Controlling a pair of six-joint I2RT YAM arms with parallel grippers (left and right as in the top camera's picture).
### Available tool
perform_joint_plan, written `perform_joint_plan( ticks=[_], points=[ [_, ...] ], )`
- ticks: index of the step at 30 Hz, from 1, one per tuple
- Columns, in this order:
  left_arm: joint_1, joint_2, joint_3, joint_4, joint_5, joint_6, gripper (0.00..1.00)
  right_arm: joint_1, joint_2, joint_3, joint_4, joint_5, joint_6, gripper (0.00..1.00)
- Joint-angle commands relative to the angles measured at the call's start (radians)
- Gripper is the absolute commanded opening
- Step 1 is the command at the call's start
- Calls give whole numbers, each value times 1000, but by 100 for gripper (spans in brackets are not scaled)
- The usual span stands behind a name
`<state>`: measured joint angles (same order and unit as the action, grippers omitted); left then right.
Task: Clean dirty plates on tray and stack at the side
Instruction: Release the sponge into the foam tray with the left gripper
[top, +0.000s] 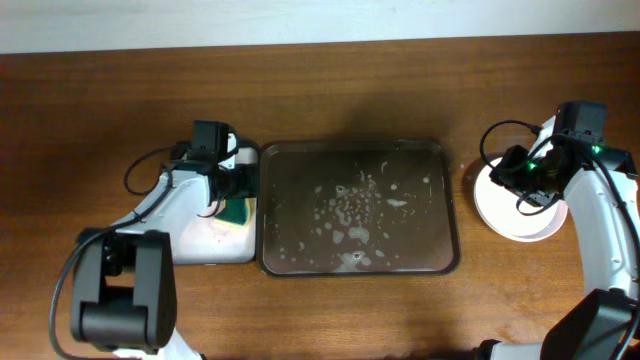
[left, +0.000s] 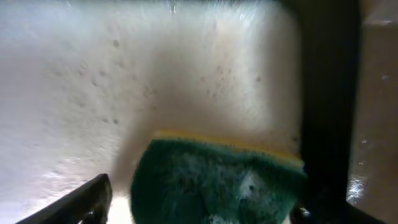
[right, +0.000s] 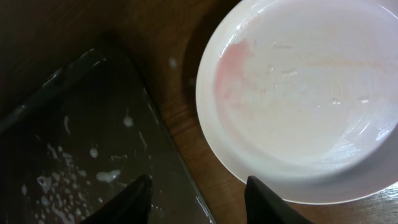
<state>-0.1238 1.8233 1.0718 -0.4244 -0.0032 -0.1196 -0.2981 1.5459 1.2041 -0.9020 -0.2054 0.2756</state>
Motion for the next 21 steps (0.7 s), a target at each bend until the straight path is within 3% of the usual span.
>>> perform_joint_plan(
  ticks=[1, 3, 4, 8, 9, 11, 12, 14, 21],
  points=[
    [0, 37, 11, 8, 14, 1, 62, 10, 7, -7, 0, -8, -10, 49],
    [0, 37, 11, 17, 14, 1, 15, 10, 7, -7, 0, -8, -10, 49],
    [0, 37, 11, 20, 14, 1, 2, 10, 7, -7, -1, -8, -10, 49],
    [0, 29, 30, 23, 14, 2, 0, 10, 7, -7, -5, -8, -10, 49],
    [0, 13, 39, 19, 14, 2, 20, 10, 7, -7, -5, -8, -10, 49],
    [0, -23, 58, 0, 14, 2, 80, 10, 7, -7, -5, -9, -10, 50],
    [0, -48, 69, -17, 14, 2, 88, 10, 7, -7, -7, -10, -11, 50],
    [0, -118, 79, -58, 14, 2, 100, 18, 7, -7, -4, -81, -93, 51],
    [0, -193, 78, -401, 19, -36, 99, 237, 7, -7, -11, -150, -267, 58]
  ],
)
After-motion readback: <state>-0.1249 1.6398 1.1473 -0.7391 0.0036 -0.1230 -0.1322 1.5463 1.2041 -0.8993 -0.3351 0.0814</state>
